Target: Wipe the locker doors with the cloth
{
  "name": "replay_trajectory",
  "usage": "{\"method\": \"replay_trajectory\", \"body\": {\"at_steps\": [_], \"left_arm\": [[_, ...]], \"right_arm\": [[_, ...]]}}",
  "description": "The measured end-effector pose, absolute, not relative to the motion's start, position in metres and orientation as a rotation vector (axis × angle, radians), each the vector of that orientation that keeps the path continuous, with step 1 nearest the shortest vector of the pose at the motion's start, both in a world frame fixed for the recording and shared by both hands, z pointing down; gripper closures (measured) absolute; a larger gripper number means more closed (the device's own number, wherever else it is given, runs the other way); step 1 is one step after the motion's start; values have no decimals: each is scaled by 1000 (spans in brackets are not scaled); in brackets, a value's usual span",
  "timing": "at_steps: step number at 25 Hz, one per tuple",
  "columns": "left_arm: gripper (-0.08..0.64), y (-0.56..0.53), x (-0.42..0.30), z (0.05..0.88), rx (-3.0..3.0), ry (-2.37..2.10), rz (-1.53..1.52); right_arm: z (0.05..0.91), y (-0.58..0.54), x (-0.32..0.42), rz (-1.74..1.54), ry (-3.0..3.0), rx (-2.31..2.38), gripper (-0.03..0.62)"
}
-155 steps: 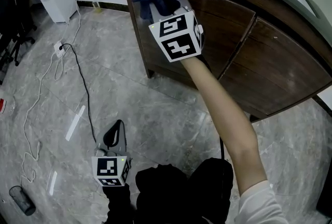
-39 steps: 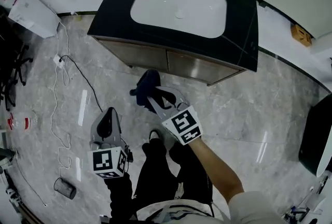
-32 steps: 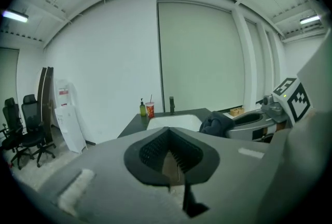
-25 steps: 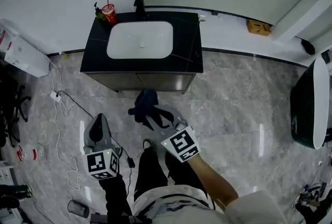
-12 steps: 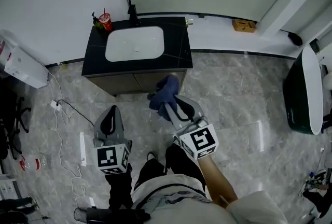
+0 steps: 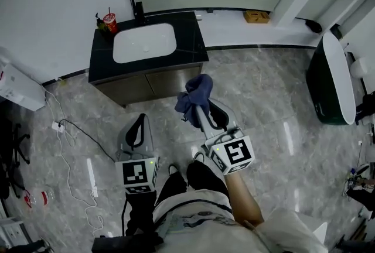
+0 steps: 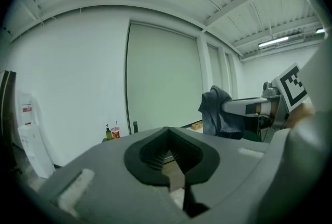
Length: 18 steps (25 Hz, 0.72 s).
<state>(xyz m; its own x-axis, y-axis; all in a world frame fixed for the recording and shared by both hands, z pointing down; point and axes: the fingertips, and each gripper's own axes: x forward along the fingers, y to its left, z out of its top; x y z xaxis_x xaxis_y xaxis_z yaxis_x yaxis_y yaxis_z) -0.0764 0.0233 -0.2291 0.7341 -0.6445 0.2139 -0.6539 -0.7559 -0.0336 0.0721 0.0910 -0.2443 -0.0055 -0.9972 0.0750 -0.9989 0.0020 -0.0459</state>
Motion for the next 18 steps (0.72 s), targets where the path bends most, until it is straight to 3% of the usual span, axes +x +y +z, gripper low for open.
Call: {"method": "replay_trajectory", "body": {"at_steps": [18], "left_arm": [[560, 53, -47, -259, 2910, -1117, 273]], "right_arm": [[-271, 116, 103, 75, -2198, 2212, 520]]}}
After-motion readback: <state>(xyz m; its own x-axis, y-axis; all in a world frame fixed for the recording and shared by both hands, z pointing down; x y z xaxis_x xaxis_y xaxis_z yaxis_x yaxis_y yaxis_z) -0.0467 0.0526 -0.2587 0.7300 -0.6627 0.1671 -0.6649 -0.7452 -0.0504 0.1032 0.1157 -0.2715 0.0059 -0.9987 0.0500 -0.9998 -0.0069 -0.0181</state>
